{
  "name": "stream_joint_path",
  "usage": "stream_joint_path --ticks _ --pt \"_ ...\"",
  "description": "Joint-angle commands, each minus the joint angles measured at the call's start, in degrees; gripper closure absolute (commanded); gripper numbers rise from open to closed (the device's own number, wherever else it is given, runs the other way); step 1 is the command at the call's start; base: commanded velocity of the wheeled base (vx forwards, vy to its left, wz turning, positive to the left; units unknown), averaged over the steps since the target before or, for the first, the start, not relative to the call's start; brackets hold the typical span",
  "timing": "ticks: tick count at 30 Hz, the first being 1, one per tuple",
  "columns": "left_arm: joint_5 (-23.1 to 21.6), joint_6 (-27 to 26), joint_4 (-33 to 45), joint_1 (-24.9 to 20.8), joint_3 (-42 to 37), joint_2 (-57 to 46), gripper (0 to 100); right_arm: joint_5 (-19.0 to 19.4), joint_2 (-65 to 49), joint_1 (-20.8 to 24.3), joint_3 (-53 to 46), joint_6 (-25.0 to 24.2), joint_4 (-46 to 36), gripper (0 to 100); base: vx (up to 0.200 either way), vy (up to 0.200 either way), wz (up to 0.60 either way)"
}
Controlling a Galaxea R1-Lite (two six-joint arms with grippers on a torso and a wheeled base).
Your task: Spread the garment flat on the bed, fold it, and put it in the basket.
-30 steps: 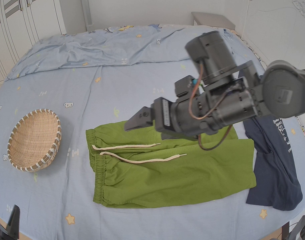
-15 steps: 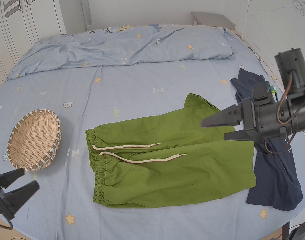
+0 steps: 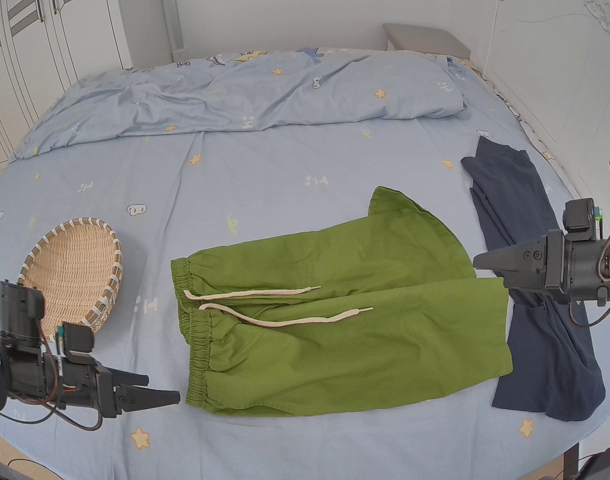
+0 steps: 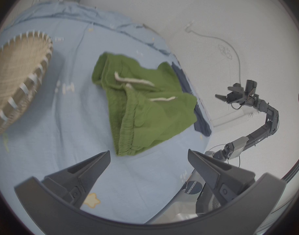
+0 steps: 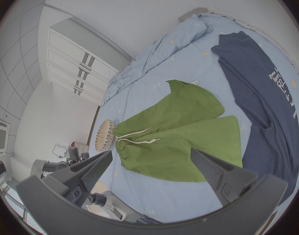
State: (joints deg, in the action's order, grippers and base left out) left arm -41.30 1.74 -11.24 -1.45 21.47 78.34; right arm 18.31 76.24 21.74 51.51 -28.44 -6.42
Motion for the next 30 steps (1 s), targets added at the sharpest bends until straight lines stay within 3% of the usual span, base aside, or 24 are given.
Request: stream_joint_path --ticks 1,6,16,30 --pt "-4.5 -7.7 -4.2 4.9 0.2 21.5 0 0.7 -4.1 -4.9 -6.4 2.8 3.9 0 0.000 0.000 0.00" --pt "-4.8 -6.1 -9.3 2.5 0.6 25.7 0 0.6 -3.9 -4.9 -6.6 2.8 4.0 0 0.000 0.000 0.00" --pt "-4.8 2.9 -18.3 -2.5 -0.2 27.2 0 0.6 -3.6 -4.9 -6.7 2.8 4.0 0 0.000 0.000 0.00" --pt "-4.8 3.9 -22.1 -3.6 -0.2 31.0 0 0.5 -3.7 -5.0 -6.8 2.6 4.8 0 0.000 0.000 0.00"
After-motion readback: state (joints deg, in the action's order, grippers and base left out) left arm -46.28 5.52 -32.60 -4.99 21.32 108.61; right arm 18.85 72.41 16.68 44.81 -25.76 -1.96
